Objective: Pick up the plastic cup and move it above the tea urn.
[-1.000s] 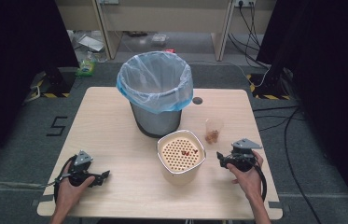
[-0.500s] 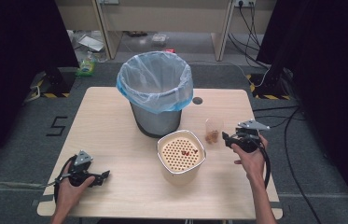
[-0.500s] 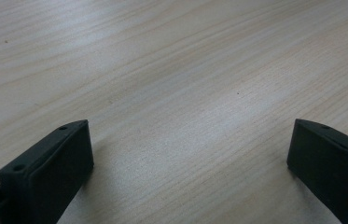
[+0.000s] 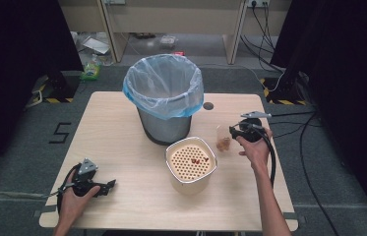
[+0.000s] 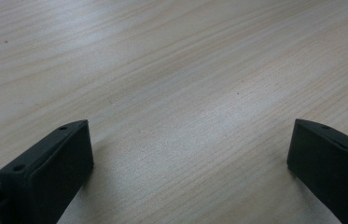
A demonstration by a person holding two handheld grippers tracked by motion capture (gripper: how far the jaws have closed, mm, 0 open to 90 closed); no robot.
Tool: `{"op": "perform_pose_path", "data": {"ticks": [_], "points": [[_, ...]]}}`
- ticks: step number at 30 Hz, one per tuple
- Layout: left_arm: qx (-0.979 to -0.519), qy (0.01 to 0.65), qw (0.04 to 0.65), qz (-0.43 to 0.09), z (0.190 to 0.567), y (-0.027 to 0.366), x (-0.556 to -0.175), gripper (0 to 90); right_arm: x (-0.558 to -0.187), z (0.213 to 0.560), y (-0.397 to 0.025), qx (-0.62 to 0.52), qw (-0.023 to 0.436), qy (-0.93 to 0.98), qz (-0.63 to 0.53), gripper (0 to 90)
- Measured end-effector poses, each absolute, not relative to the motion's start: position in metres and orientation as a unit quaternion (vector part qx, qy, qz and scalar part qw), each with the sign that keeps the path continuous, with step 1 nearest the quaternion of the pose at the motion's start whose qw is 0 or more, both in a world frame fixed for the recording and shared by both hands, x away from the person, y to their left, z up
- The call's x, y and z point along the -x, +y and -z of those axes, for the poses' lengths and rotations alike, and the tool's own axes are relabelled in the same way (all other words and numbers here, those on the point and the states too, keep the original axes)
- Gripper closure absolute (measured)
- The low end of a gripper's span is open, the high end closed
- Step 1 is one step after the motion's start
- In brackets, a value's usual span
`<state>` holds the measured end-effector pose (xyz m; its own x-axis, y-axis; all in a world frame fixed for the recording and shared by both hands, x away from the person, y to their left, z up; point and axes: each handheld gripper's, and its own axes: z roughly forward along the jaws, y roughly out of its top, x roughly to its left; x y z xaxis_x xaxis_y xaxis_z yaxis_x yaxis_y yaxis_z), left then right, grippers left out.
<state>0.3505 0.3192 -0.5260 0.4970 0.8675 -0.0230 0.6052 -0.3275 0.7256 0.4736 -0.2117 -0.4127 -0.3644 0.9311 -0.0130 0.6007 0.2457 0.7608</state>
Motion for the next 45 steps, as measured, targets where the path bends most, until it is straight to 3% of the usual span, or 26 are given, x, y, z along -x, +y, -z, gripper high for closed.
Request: {"op": "perform_pose_path", "data": {"ticks": [16, 28, 33, 45], "points": [[-0.793, 0.464, 0.346, -0.189, 0.526, 0.319, -0.35, 0.0, -0.499, 0.435, -0.206, -0.507, 0.227, 0.778, -0.295, 69.5], [-0.793, 0.465, 0.346, -0.189, 0.526, 0.319, -0.35, 0.0, -0.487, 0.443, -0.211, -0.483, 0.219, 0.791, -0.304, 80.5], [-0.793, 0.464, 0.346, -0.189, 0.526, 0.319, -0.35, 0.0, -0.464, 0.44, -0.208, -0.451, 0.249, 0.787, -0.339, 85.5], [-0.793, 0.464, 0.346, -0.19, 0.526, 0.319, -0.35, 0.0, -0.435, 0.416, -0.211, -0.421, 0.323, 0.762, -0.372, 85.6]]}}
